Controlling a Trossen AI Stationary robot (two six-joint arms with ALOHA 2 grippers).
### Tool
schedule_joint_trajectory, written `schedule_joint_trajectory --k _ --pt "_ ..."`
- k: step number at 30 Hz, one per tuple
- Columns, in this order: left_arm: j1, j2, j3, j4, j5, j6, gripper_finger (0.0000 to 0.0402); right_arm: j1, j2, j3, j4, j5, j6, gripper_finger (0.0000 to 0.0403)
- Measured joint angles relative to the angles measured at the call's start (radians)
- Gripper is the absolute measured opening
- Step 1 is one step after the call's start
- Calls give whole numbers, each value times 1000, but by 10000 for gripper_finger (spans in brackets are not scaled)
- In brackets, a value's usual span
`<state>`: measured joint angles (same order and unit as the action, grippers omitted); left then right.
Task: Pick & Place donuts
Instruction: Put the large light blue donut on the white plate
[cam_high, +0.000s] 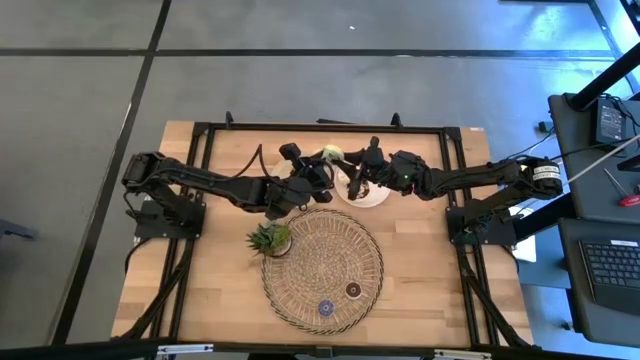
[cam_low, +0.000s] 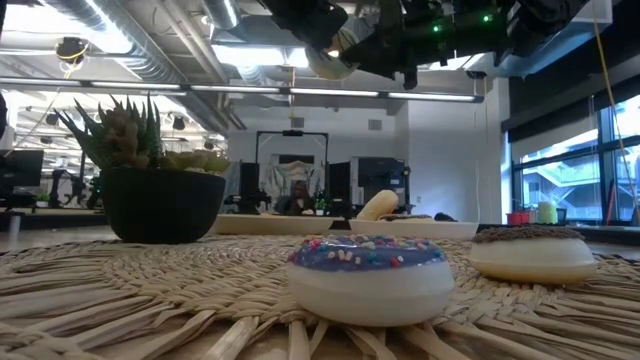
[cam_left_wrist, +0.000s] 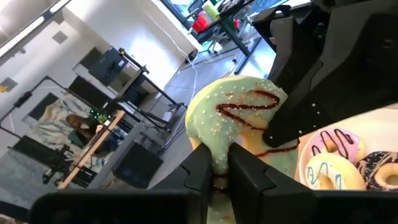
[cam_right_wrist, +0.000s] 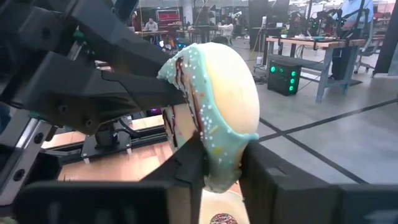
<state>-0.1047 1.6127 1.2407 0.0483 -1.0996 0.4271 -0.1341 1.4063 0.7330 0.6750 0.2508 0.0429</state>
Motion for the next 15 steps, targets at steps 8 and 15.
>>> schedule_joint_trajectory --k 8,15 --pt "-13 0 0 0 -5 -22 105 0 0 0 -8 2 -25 45" --pt "-36 -9 -25 -10 -34 -30 170 0 -6 0 -52 2 -25 37"
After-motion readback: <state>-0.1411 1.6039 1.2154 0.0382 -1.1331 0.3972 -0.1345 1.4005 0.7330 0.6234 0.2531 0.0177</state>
